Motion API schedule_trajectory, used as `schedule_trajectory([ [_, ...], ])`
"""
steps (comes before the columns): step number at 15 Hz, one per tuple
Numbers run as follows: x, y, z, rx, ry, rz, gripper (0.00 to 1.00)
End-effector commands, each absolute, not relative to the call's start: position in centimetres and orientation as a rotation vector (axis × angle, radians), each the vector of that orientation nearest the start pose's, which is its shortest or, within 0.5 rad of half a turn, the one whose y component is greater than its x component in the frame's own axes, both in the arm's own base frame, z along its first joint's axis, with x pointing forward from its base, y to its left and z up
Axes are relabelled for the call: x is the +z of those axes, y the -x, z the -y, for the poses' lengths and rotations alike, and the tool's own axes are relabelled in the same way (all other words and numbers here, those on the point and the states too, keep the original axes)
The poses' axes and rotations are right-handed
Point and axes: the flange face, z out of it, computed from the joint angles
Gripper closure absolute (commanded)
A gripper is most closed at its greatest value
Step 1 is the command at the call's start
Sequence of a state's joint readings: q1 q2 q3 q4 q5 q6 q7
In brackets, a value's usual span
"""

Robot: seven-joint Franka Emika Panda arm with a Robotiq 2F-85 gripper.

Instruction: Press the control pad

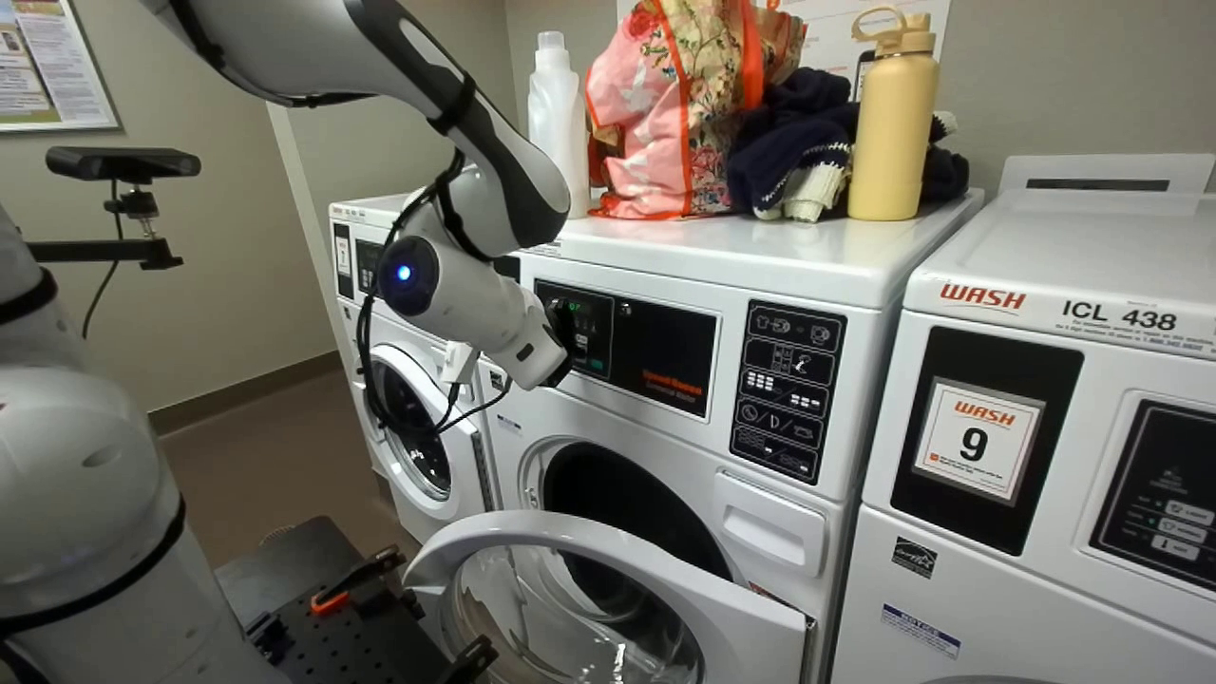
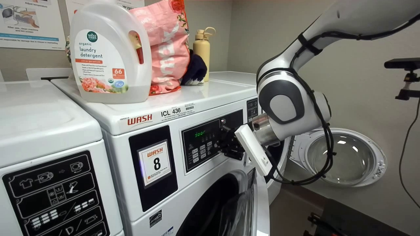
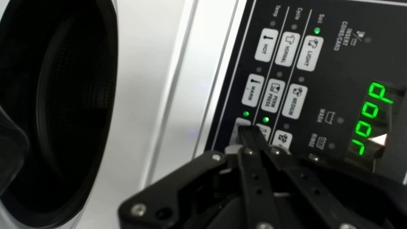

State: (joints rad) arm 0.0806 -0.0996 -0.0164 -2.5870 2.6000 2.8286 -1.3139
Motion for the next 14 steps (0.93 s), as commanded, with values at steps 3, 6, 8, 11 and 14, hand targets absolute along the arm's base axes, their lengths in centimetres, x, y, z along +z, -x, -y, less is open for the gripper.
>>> schedule_trajectory([
  [3,28.9,-40.3,0.7,-0.829,1.957,-1.269,1.00],
  [6,29.3,-39.6,1.0,-0.834,1.949,-1.279,1.00],
  [8,29.8,-39.0,1.3,-0.846,1.938,-1.283,1.00],
  [11,31.0,-38.0,1.5,-0.868,1.927,-1.284,1.00],
  [14,31.7,-36.7,0.9,-0.864,1.929,-1.279,1.00],
])
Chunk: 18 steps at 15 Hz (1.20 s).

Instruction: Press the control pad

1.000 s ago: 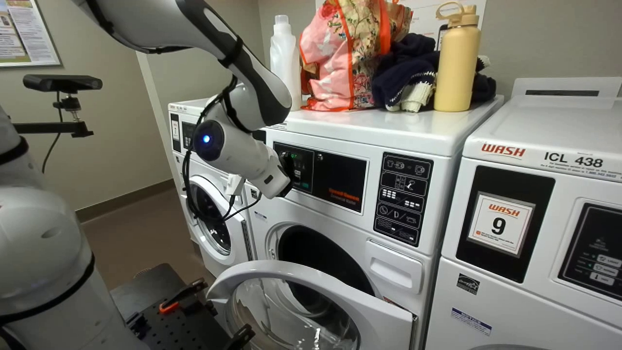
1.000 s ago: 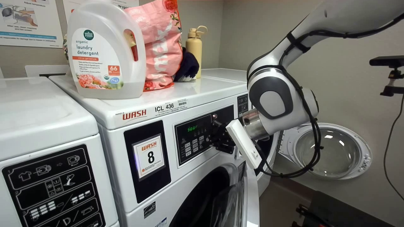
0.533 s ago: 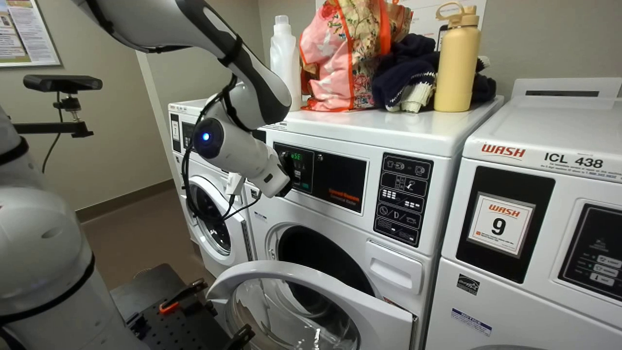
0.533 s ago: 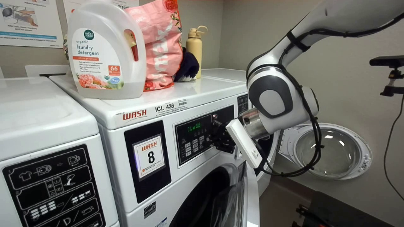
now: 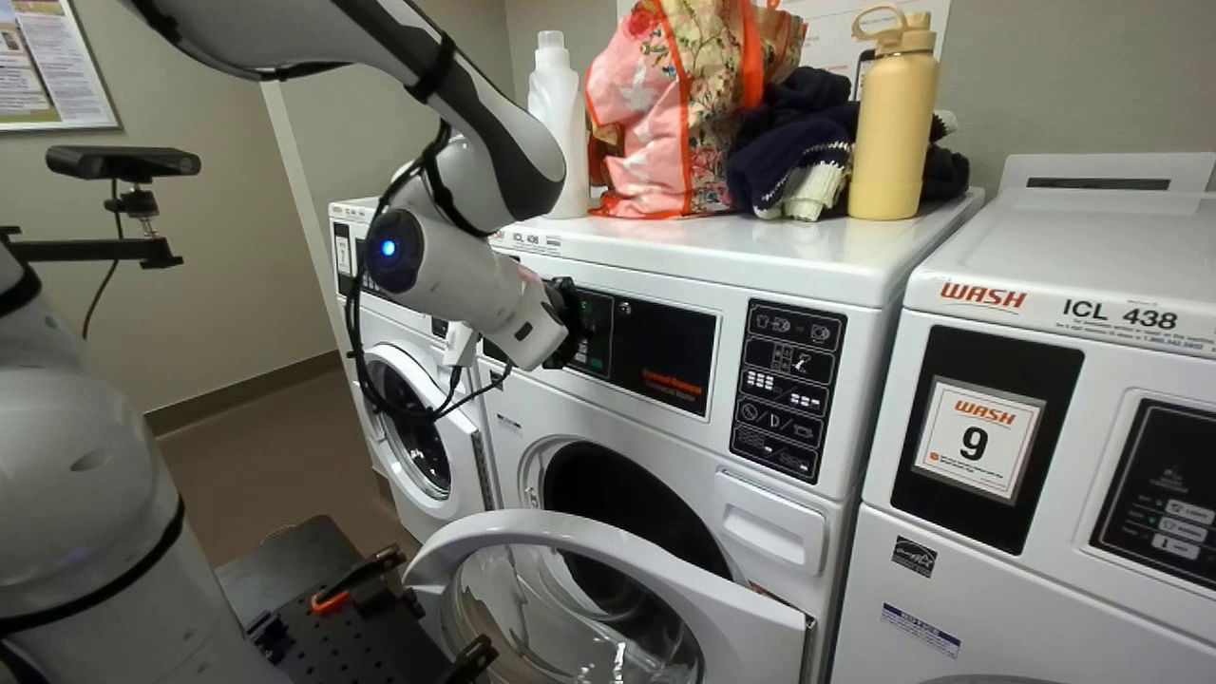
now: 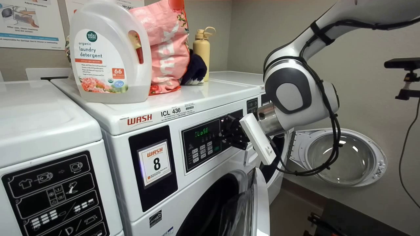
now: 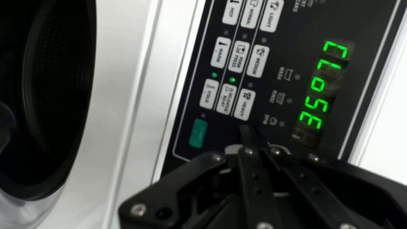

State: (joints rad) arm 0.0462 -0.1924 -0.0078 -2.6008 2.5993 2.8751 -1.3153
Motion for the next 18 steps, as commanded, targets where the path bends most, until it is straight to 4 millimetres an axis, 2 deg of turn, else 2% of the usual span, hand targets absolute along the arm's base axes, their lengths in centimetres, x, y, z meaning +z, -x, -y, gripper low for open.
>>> schedule_trajectory([
  [1,31.7,-36.1,0.3,-0.852,1.947,-1.274,1.00],
  [4,32.0,-34.0,-1.1,-0.831,2.017,-1.248,1.00],
  [9,35.3,-31.3,-2.5,-0.899,2.144,-1.200,1.00],
  [14,39.3,-29.8,-3.6,-1.023,2.228,-1.112,1.00],
  [18,41.2,-29.5,-4.6,-1.085,2.277,-1.024,1.00],
])
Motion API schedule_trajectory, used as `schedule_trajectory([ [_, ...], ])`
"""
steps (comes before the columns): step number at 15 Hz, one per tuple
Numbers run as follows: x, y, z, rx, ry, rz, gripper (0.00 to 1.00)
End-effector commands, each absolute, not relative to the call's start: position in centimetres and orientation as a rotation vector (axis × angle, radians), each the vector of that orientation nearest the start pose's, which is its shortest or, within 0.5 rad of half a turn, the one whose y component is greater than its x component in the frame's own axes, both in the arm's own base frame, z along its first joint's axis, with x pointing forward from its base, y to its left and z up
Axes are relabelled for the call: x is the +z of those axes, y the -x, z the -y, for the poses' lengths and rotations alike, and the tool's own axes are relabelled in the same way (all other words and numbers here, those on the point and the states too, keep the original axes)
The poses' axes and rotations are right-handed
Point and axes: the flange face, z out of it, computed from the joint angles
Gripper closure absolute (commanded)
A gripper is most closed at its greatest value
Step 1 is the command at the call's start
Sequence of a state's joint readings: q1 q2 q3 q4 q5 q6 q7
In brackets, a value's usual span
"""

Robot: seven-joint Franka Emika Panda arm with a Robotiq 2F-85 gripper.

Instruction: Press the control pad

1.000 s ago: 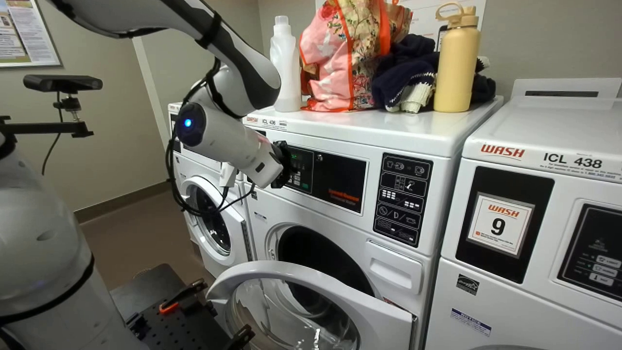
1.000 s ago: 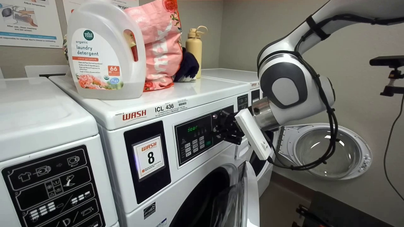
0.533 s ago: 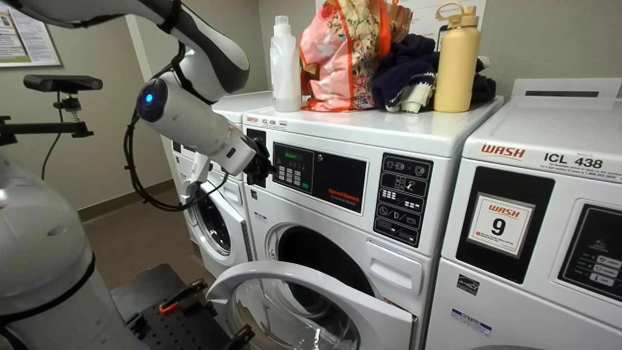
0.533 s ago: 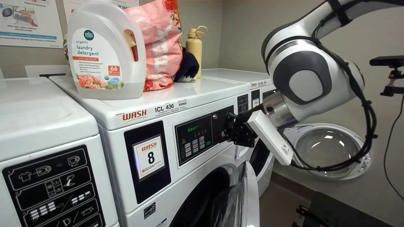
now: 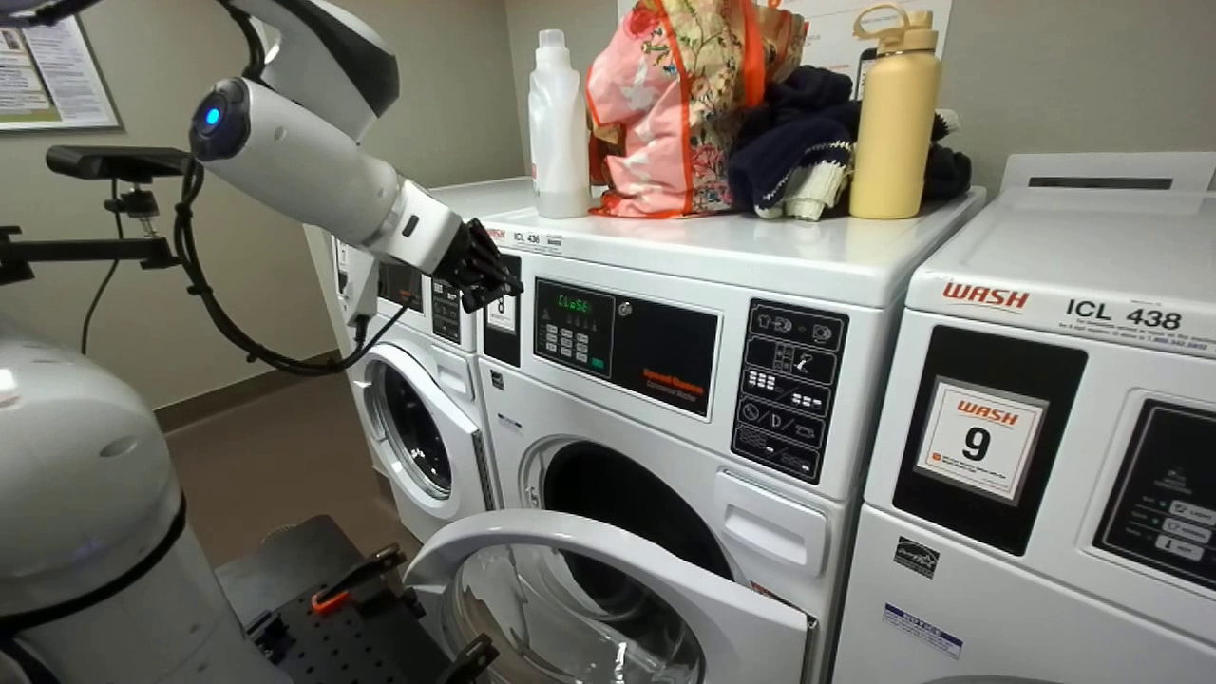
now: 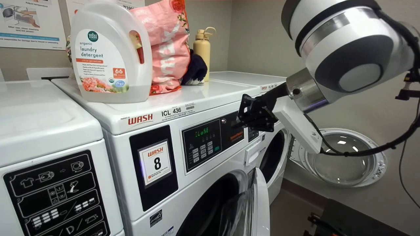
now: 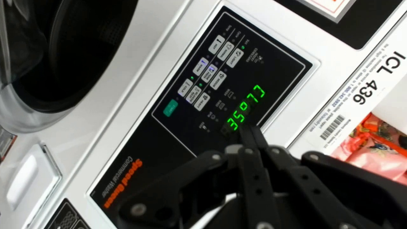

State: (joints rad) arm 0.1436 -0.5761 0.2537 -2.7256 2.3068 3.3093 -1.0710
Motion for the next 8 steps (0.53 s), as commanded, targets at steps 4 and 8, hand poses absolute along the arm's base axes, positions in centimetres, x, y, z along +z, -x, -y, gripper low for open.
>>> schedule_trajectory([
  [4,42.0,-29.1,-5.0,-1.097,2.297,-0.979,1.00],
  [8,42.5,-29.3,-4.9,-1.100,2.301,-0.947,1.00],
])
